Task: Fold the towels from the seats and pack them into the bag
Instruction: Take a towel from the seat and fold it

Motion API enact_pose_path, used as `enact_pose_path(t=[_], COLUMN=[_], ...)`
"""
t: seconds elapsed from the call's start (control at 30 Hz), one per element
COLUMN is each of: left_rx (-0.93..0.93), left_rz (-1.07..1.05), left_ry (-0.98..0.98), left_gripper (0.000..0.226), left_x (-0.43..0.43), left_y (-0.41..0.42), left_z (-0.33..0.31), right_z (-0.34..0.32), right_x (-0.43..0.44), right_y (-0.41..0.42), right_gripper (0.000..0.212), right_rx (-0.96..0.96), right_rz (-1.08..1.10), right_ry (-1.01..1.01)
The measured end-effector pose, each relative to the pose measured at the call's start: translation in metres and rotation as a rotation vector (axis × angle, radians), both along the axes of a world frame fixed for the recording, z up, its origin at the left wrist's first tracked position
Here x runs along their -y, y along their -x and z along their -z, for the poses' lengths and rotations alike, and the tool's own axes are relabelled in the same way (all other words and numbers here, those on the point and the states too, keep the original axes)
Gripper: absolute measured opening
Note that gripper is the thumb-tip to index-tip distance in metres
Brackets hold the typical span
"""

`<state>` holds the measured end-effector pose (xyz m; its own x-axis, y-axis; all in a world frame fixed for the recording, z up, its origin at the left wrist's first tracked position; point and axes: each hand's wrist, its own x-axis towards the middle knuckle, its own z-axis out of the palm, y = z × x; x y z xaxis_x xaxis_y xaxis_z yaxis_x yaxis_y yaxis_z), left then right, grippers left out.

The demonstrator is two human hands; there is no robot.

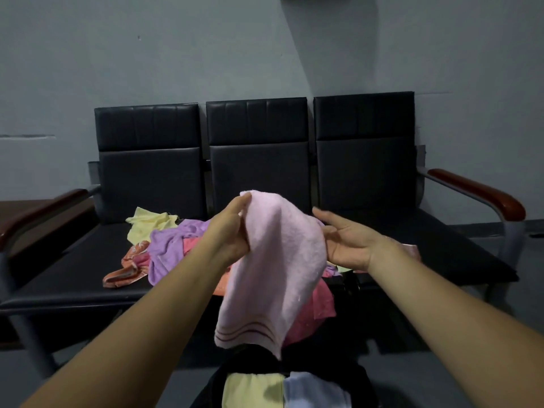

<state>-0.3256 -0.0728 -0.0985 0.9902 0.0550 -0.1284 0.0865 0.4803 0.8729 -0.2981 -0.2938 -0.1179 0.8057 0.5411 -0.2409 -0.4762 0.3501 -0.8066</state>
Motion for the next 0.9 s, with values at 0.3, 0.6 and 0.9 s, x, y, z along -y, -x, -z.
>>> enact_pose_path(t=[0.3, 0.6, 0.9], left_rx=[0.247, 0.146, 0.297], left_rz=[0.052, -0.057, -0.073], left_ry=[-0.675, -0.485, -0.61], left_gripper=[0.018, 0.014, 0.016], left_x=[-0.045, -0.028, -0.03], left_y=[0.0, 0.002, 0.0], left_z=[0.008, 0.007, 0.0], right_z=[-0.001, -0.01, -0.016], right_x=[-0.008, -0.006, 0.01], right_y=[-0.005, -0.009, -0.012], right_gripper=[0.034, 0.034, 0.013], right_rx=[0.361, 0.139, 0.296], right_rz=[0.183, 0.256, 0.309], right_ry=[0.356, 0.102, 0.315])
